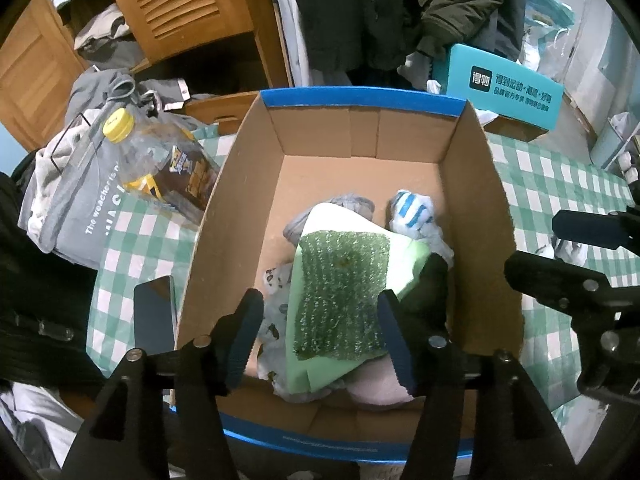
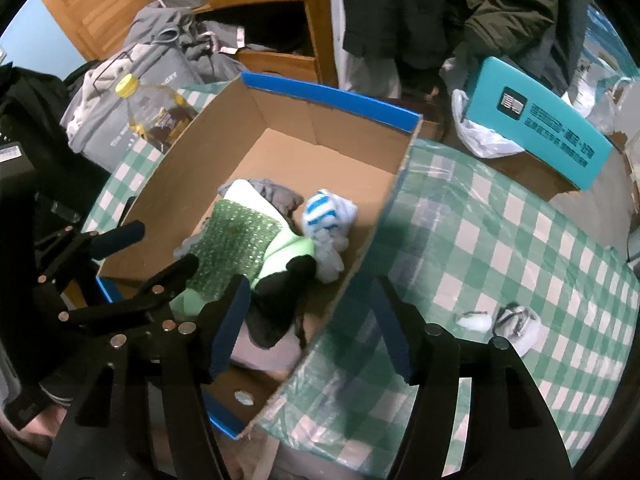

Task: Organize soft objects
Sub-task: 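Lower the mesh and black item into the box and open both grippers, then withdraw both grippers from the box toward the white socks on the table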

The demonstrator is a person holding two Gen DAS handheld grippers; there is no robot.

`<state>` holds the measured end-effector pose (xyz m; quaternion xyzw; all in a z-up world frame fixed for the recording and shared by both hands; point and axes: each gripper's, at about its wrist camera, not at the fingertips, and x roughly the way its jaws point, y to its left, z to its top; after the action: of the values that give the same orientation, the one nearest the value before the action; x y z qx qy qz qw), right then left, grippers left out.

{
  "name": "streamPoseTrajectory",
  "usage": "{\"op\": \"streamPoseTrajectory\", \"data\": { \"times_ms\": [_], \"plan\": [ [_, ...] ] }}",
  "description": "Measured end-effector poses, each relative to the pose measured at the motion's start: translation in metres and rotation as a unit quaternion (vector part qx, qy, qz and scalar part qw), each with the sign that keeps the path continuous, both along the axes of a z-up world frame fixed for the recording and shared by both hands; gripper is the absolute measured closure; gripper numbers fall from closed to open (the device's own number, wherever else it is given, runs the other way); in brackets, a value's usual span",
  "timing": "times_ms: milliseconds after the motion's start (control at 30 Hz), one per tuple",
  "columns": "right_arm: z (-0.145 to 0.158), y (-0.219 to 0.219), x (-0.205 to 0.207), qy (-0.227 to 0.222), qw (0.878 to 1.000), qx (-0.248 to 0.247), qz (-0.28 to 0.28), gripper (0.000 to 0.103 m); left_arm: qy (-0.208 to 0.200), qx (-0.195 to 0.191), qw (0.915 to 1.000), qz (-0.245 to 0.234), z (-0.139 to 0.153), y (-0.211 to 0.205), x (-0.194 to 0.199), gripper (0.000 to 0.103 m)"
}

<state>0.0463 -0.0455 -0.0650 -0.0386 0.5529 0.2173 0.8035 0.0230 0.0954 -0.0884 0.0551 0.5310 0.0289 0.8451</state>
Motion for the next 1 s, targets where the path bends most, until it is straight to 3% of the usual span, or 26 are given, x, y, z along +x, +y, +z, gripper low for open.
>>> {"op": "streamPoseTrajectory", "data": {
  "times_ms": [733,933,1000],
  "plan": [
    [0.001,-0.061,-0.009,-0.003,0.999,-0.01,-0.05,0.037,-0.031,-0.021,0.9988,-0.033,0.023,-0.042,-0.004,0.022],
    [-0.002,-0.087,-0.009,0.003,0.997,-0.011,-0.077,0.037,-0.029,-0.006,0.9985,-0.047,0.023,-0.062,-0.004,0.021],
    [-0.003,-0.096,-0.008,0.004,0.996,-0.011,-0.085,0.037,-0.03,-0.004,0.9982,-0.051,0.024,-0.069,-0.004,0.015]
  ]
}}
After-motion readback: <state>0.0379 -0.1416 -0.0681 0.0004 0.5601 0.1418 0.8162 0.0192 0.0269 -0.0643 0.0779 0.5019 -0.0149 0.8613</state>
